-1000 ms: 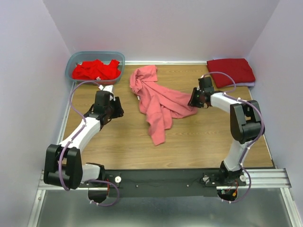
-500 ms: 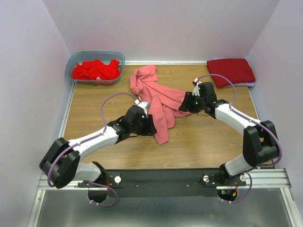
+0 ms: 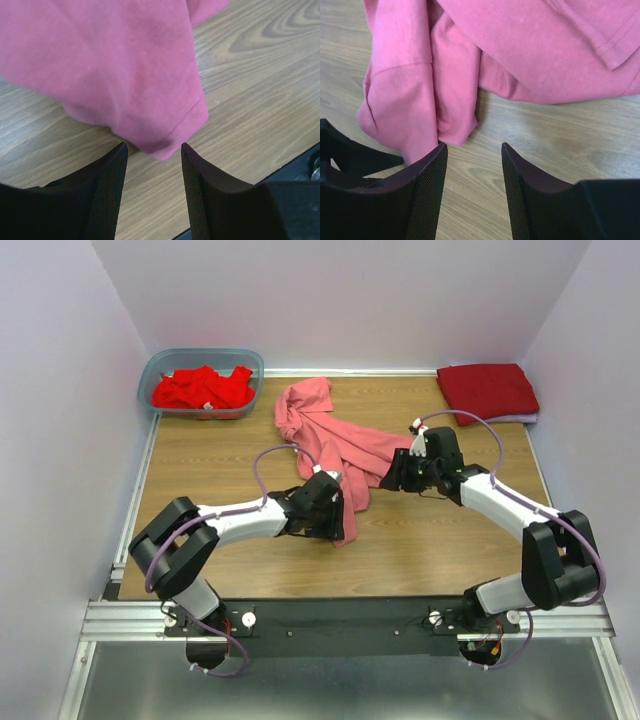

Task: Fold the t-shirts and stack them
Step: Flatten the tshirt out

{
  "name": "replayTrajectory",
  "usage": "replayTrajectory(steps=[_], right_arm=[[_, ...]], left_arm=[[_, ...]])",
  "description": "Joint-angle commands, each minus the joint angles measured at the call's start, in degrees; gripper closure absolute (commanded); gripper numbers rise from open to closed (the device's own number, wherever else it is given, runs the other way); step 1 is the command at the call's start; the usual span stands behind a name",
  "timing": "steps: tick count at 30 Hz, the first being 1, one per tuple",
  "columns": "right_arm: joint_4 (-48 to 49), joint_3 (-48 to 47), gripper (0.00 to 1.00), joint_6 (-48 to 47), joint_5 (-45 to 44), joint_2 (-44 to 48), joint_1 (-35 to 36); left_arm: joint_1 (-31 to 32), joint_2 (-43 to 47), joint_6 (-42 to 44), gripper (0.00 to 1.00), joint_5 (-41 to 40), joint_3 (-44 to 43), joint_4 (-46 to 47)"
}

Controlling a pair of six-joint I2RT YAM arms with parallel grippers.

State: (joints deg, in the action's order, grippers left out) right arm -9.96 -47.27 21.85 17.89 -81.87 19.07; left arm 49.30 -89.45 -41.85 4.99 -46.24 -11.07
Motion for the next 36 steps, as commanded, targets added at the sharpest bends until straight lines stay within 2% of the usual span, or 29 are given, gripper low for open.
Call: replayTrajectory(steps=[1,15,21,29,32,36], right_arm=[[1.43,1.73,0.45,-1.63,2.06,1.53,0.18],[2.49,3.67,0.44,-2.25,2.32,5.57,0.18],[2.92,4.20,0.44,-2.33,2.50,6.02,0.18],[3.45,4.38,0.44,-2.25,2.68,5.93,0.09],[3.54,4.38,0.44,-2.25,2.76,5.58,0.18],[3.54,4.46,0.44,-2.25,2.94,5.66,0.18]], left_arm=[[1.32,-2.83,-2.01,0.45,-4.46,-3.41,-4.22],[1.33,-5.29,-9.30,0.46,-11.94,-7.37,-12.39],[1.77,-9.69,-8.34,0.47,-8.34,-10.01,-12.40],[3.26,-10.31,-8.16,0.53,-7.37,-10.80,-12.75],[3.61,-10.74,-8.08,0.58,-7.28,-11.24,-13.19],[3.79,-10.22,-8.52,0.77,-8.42,-11.77,-14.41]])
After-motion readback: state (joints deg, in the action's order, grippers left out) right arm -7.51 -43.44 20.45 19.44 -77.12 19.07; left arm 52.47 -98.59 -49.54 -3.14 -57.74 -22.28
